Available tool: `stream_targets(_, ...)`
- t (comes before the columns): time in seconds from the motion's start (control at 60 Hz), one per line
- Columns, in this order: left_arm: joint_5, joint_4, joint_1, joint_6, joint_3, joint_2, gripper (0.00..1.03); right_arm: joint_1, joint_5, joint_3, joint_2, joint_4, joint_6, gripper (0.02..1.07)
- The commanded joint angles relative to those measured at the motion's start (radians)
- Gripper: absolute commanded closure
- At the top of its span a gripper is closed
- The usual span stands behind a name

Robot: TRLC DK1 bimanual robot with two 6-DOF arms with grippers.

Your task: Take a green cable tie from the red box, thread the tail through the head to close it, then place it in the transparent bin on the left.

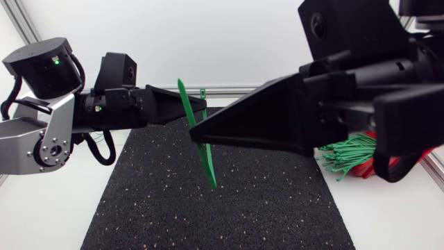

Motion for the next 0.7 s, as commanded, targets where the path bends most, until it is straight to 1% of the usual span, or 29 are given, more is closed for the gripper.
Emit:
stream_targets(0.0,-0.010,0.002,-0.024,-0.022,-0.040,-0.034,1.00,0.007,-0.028,0.035,0.037,0.010,0.142,1.02)
stream_targets(0.117,-0.038,0.002,-0.057,-0.025,-0.064,-0.076,1.00,0.003,-0.063,0.062,0.060,0.062,0.303,1.02)
stream_targets(0.25,-0.056,0.004,-0.081,-0.031,-0.081,-0.114,1.00,-0.019,-0.095,0.093,0.087,0.048,0.458,1.02)
stream_targets(0.35,-0.063,0.006,-0.089,-0.031,-0.086,-0.122,1.00,-0.043,-0.107,0.090,0.090,0.045,0.639,1.02)
stream_targets(0.4,-0.070,0.007,-0.089,-0.030,-0.089,-0.122,1.00,-0.062,-0.101,0.070,0.075,0.080,0.737,1.02)
stream_targets(0.433,-0.075,0.009,-0.092,-0.027,-0.090,-0.122,1.00,-0.063,-0.104,0.065,0.072,0.103,0.765,1.02)
stream_targets(0.517,-0.087,0.010,-0.096,-0.021,-0.096,-0.120,1.00,-0.068,-0.126,0.068,0.072,0.112,0.824,1.02)
stream_targets(0.683,-0.113,0.018,-0.104,-0.002,-0.113,-0.123,1.00,-0.086,-0.126,0.076,0.075,0.114,0.834,1.02)
